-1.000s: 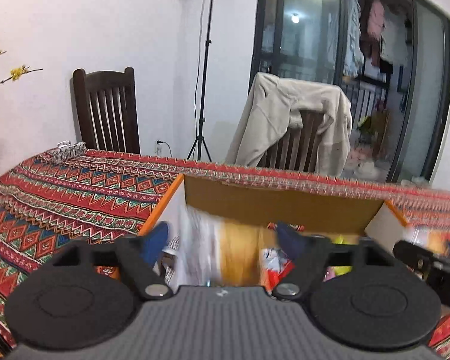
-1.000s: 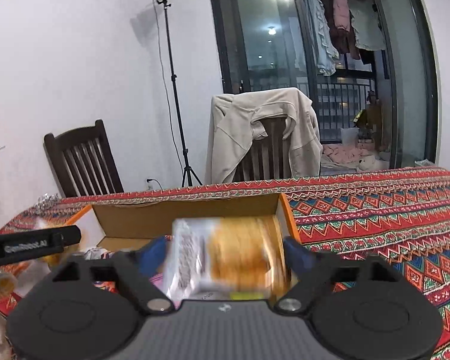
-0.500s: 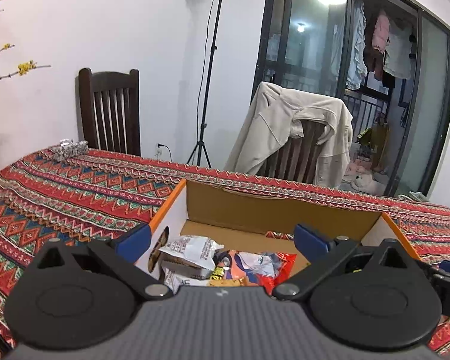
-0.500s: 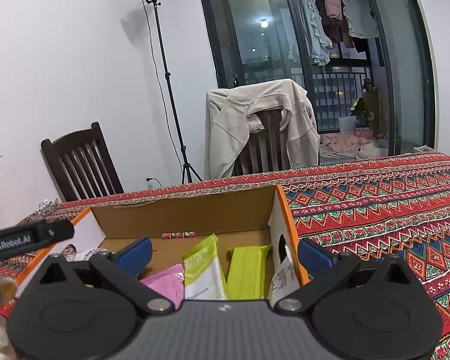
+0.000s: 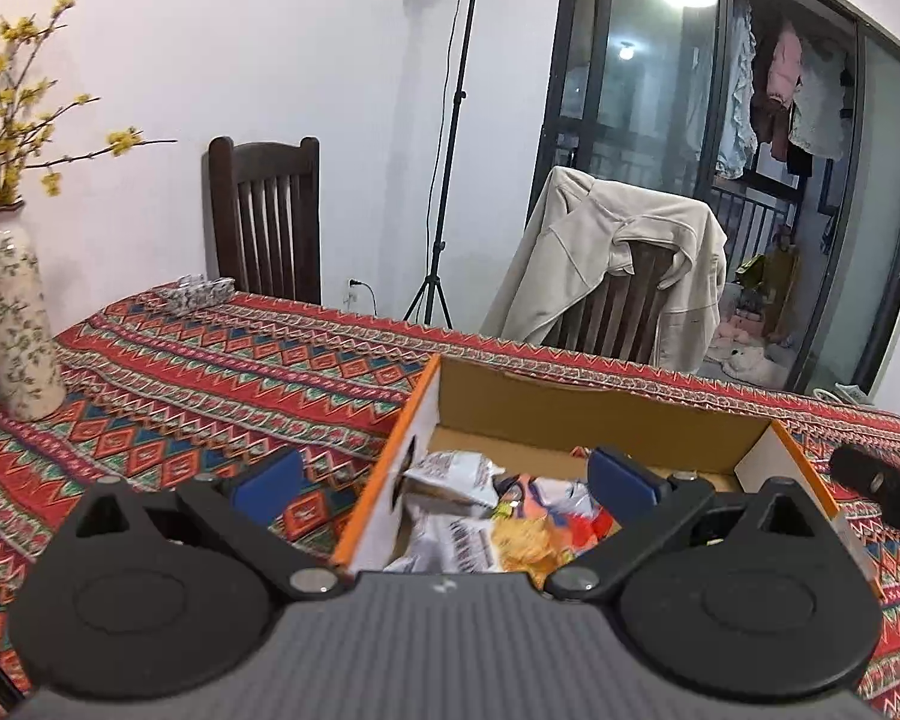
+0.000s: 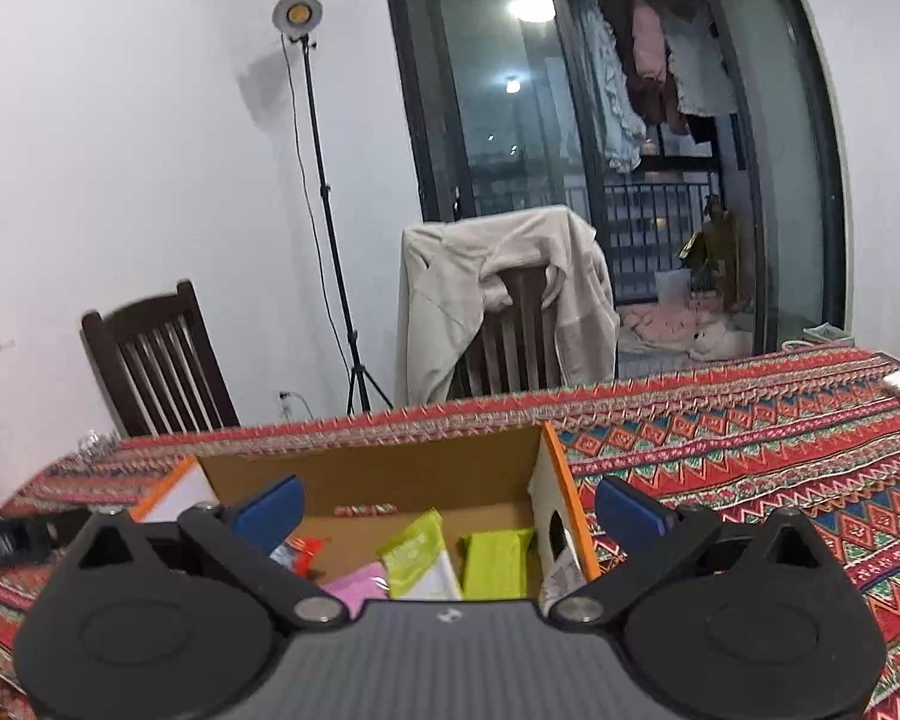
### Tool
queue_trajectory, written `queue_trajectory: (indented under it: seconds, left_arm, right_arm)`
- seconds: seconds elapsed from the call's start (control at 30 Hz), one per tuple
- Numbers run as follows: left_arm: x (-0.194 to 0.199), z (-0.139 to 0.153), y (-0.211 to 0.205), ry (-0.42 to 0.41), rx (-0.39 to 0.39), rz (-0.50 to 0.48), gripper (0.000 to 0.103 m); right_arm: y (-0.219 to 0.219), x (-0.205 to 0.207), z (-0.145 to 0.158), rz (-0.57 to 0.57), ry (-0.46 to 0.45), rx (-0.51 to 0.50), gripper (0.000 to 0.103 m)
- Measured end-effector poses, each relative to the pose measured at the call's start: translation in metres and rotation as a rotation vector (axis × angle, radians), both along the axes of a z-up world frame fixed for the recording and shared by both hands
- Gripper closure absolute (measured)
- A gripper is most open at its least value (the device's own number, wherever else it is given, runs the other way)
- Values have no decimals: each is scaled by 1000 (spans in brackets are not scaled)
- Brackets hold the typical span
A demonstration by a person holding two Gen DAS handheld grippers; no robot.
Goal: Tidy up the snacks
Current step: 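Return to the pile and grasp a white wrapper with the right tool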
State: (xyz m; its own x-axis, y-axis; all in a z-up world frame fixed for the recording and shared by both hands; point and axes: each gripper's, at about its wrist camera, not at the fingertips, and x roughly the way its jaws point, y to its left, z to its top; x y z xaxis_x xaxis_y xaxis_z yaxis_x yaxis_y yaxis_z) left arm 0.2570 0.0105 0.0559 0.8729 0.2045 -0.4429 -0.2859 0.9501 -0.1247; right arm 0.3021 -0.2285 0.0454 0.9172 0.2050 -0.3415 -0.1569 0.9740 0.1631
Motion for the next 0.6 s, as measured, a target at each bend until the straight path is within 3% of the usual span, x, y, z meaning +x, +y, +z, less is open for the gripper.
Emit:
queue_trajectory:
  seconds: [0.3, 0.6]
  left_arm:
    - [-68, 1, 0, -36, -8, -27, 0]
    - [-138, -34, 10, -33, 10, -63, 0]
  right_arm:
    - [-1, -74, 10, 62, 2, -25, 0]
    - [-13, -130, -50, 13, 131, -81, 0]
